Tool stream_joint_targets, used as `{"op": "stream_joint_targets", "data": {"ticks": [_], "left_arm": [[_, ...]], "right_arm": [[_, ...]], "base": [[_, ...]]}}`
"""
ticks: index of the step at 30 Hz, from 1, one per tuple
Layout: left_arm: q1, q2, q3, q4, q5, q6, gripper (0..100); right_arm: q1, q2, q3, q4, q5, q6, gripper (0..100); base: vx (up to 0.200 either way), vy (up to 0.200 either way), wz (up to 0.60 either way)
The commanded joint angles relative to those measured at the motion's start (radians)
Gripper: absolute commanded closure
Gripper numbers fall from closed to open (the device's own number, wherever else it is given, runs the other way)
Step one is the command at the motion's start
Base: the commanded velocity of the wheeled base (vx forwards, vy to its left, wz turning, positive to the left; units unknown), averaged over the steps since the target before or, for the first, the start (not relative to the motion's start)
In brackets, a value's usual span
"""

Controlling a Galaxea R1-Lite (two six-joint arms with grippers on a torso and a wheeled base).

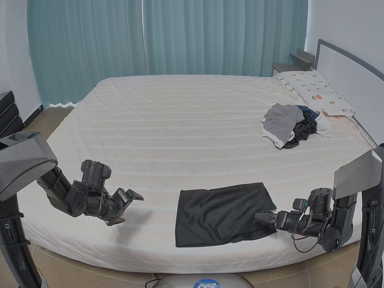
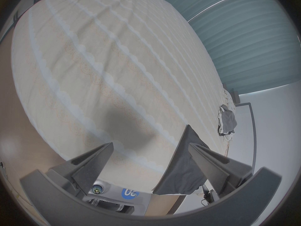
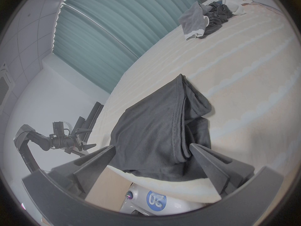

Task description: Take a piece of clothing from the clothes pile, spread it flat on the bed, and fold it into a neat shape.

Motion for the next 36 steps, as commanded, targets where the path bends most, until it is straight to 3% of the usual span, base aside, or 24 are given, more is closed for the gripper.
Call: {"op": "stream_joint_targets", "data": {"ticks": [1, 5, 6, 36], "left_arm": [[0.000, 0.002, 0.000, -0.001, 0.000, 0.000, 0], [0.000, 0.002, 0.000, -0.001, 0.000, 0.000, 0], [0.000, 0.002, 0.000, -0.001, 0.000, 0.000, 0], [0.000, 0.000, 0.000, -0.001, 0.000, -0.007, 0]], "right_arm": [[0.001, 0.048, -0.035, -0.010, 0.000, -0.004, 0], [-0.005, 0.053, -0.037, -0.010, 0.000, -0.007, 0], [-0.008, 0.062, -0.041, -0.010, 0.000, -0.008, 100], [-0.104, 0.011, 0.127, -0.010, 0.001, -0.163, 100]], "base": [[0.000, 0.000, 0.00], [0.000, 0.000, 0.00], [0.000, 0.000, 0.00], [0.000, 0.000, 0.00]]}}
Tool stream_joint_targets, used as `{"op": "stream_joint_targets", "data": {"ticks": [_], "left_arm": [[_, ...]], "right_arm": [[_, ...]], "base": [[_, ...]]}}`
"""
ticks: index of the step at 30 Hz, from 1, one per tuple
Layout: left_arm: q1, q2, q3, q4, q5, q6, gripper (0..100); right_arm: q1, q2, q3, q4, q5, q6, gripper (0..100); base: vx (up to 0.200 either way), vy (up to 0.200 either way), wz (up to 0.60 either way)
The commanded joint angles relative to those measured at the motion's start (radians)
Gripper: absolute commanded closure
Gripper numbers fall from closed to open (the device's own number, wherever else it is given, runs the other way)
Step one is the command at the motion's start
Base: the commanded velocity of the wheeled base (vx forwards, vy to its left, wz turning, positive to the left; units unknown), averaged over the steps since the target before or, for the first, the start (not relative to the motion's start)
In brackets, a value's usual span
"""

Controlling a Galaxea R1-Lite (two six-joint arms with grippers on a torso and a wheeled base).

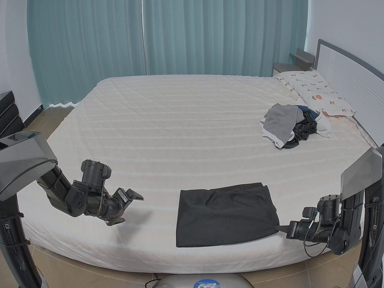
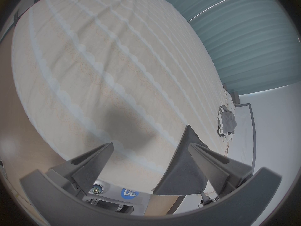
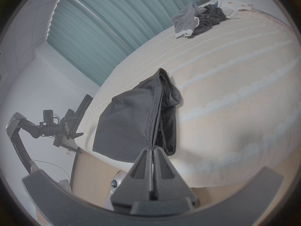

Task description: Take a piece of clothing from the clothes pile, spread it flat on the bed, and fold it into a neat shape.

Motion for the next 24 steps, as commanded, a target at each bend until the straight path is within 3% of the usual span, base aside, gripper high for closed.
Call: {"op": "stream_joint_targets", "data": {"ticks": [1, 14, 15, 19, 24], "left_arm": [[0.000, 0.000, 0.001, -0.001, 0.000, 0.000, 0], [0.000, -0.002, -0.004, 0.001, 0.002, -0.003, 0], [0.000, -0.005, -0.011, 0.001, 0.000, -0.022, 0], [0.008, -0.006, -0.030, 0.001, -0.001, -0.091, 0], [0.009, -0.003, -0.025, 0.001, -0.004, -0.086, 0]], "right_arm": [[-0.017, -0.003, 0.011, -0.011, 0.001, 0.000, 100], [-0.035, 0.012, -0.005, -0.011, 0.002, -0.006, 100], [-0.035, 0.014, -0.006, -0.011, 0.005, -0.004, 0], [-0.037, -0.002, -0.015, -0.013, 0.010, 0.011, 0], [-0.052, -0.020, -0.078, -0.011, 0.001, 0.065, 0]], "base": [[0.000, 0.000, 0.00], [0.000, 0.000, 0.00], [0.000, 0.000, 0.00], [0.050, 0.000, 0.00], [0.200, 0.000, 0.00]]}}
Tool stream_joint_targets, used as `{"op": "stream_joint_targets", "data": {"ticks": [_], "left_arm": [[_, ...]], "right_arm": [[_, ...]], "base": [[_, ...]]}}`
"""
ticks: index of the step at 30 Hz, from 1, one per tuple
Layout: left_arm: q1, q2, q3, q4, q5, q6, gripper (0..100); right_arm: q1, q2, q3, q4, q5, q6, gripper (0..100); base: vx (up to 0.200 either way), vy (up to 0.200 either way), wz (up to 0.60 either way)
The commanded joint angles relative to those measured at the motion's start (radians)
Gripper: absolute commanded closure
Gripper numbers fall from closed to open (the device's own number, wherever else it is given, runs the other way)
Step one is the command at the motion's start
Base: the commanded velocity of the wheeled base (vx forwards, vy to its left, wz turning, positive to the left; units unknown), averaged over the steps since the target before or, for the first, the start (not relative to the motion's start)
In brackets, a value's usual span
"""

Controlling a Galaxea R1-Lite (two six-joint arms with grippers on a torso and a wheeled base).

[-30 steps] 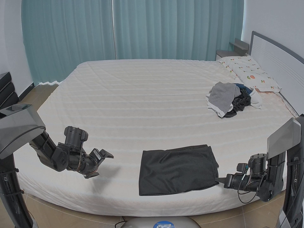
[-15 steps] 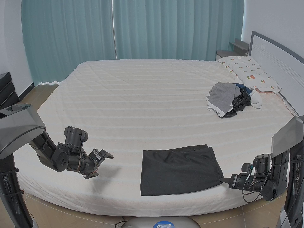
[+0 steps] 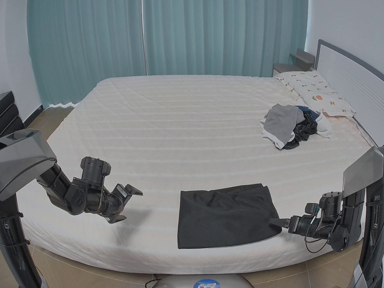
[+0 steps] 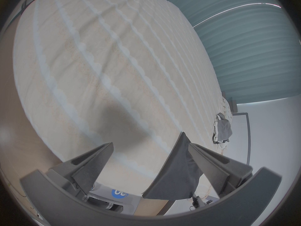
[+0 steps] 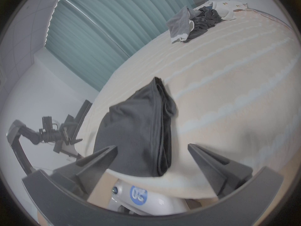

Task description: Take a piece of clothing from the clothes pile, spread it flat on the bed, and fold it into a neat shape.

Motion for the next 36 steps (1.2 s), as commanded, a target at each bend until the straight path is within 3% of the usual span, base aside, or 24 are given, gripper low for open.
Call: {"op": "stream_joint_targets", "data": {"ticks": [1, 8, 23, 24, 32, 36], "left_arm": [[0.003, 0.001, -0.001, -0.001, 0.000, 0.005, 0], [-0.005, 0.008, 0.002, -0.004, 0.037, 0.008, 0], [-0.006, 0.008, 0.011, -0.040, 0.040, 0.008, 0], [-0.006, 0.008, 0.011, -0.040, 0.041, 0.008, 0], [-0.006, 0.008, 0.011, -0.040, 0.040, 0.008, 0], [-0.006, 0.008, 0.011, -0.040, 0.040, 0.008, 0]], "right_arm": [[-0.015, -0.027, -0.070, -0.012, -0.006, 0.065, 0], [0.003, 0.031, -0.259, -0.011, -0.046, 0.320, 0], [0.055, 0.130, -0.354, -0.009, -0.097, 0.323, 0], [0.055, 0.131, -0.354, -0.009, -0.098, 0.323, 100], [0.055, 0.136, -0.348, -0.011, -0.106, 0.326, 100], [0.045, 0.140, -0.360, -0.011, -0.144, 0.334, 100]], "base": [[0.200, 0.000, 0.00], [0.143, 0.000, 0.00], [0.000, 0.000, 0.00], [0.000, 0.000, 0.00], [0.000, 0.000, 0.00], [0.000, 0.000, 0.00]]}}
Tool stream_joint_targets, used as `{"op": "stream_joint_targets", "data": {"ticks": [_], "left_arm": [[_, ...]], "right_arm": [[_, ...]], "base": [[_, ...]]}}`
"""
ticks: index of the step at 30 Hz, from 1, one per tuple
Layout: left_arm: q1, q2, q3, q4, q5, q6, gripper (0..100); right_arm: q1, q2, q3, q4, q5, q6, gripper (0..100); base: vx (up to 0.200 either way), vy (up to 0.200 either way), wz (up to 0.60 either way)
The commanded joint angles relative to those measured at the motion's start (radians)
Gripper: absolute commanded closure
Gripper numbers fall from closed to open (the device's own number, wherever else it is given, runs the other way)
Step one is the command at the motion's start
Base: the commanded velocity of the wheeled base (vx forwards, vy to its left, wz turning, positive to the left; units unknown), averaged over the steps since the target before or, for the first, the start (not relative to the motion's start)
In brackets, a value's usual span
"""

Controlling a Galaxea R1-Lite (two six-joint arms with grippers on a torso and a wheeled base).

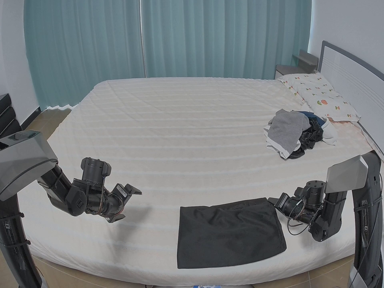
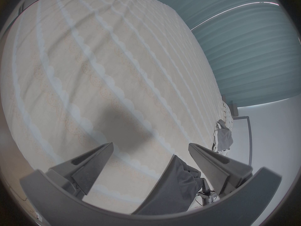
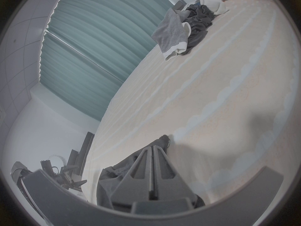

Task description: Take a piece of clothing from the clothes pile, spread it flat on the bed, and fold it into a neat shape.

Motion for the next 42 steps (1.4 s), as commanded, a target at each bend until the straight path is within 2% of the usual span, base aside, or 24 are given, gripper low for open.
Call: {"op": "stream_joint_targets", "data": {"ticks": [1, 8, 16, 29, 33, 42], "left_arm": [[0.000, 0.001, 0.000, 0.001, 0.000, -0.001, 0], [0.000, 0.003, 0.000, 0.001, 0.002, -0.001, 0], [0.000, 0.003, -0.002, 0.001, 0.002, -0.001, 0], [0.000, 0.003, -0.002, 0.002, 0.002, 0.002, 0], [0.000, 0.003, 0.000, 0.001, 0.002, 0.002, 0], [0.000, 0.003, 0.000, 0.002, 0.002, 0.002, 0]], "right_arm": [[-0.009, 0.007, -0.009, -0.010, -0.009, 0.004, 100], [-0.026, 0.006, -0.013, -0.010, -0.015, 0.007, 100], [-0.040, 0.009, -0.018, -0.010, -0.053, 0.009, 100], [-0.055, 0.009, -0.005, -0.010, -0.059, 0.009, 100], [-0.055, 0.006, -0.005, -0.010, -0.102, 0.009, 100], [-0.073, 0.004, 0.005, -0.010, -0.119, 0.007, 100]], "base": [[0.000, 0.000, 0.00], [0.000, 0.000, 0.00], [0.000, 0.000, 0.00], [0.000, 0.000, 0.00], [0.000, 0.000, 0.00], [0.000, 0.000, 0.00]]}}
